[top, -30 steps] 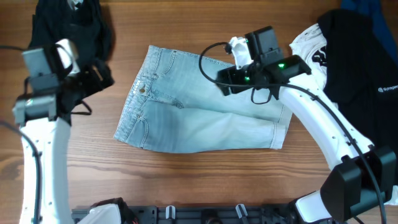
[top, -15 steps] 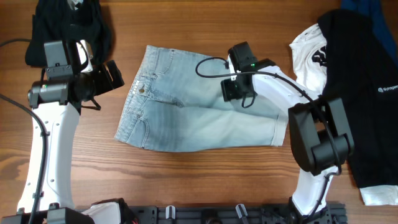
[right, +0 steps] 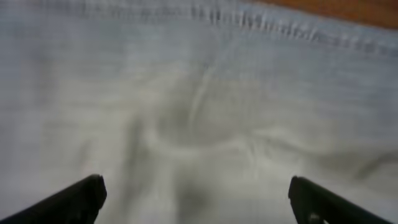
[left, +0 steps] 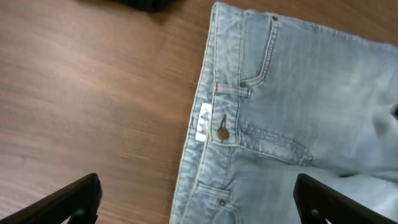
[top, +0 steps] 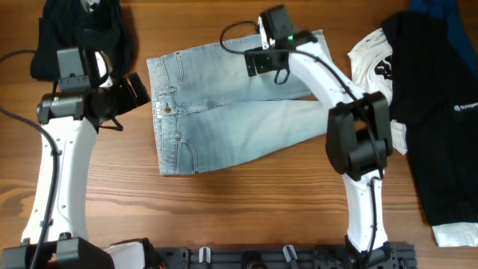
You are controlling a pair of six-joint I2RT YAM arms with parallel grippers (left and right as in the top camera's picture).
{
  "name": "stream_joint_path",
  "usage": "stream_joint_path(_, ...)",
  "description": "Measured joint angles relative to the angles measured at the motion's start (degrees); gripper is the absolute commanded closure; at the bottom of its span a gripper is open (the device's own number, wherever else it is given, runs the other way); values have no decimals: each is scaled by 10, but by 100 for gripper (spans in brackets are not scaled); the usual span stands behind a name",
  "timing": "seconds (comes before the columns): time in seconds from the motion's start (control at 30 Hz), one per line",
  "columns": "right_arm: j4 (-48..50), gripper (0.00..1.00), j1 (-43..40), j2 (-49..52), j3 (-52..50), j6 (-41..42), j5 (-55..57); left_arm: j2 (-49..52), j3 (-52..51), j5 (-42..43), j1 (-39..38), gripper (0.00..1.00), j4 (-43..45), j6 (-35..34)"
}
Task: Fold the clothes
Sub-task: 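Drag the shorts flat across the table center with the right gripper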
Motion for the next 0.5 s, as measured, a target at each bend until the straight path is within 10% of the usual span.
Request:
stream_joint_path(0.27, -198, 0, -3, -240, 39, 27, -43, -7, 1, 7, 0, 1, -130, -112)
stream_joint_path(0.5, -292, 4, -13, -247, 39, 93, -45, -104, 1, -24, -51, 0, -227, -209)
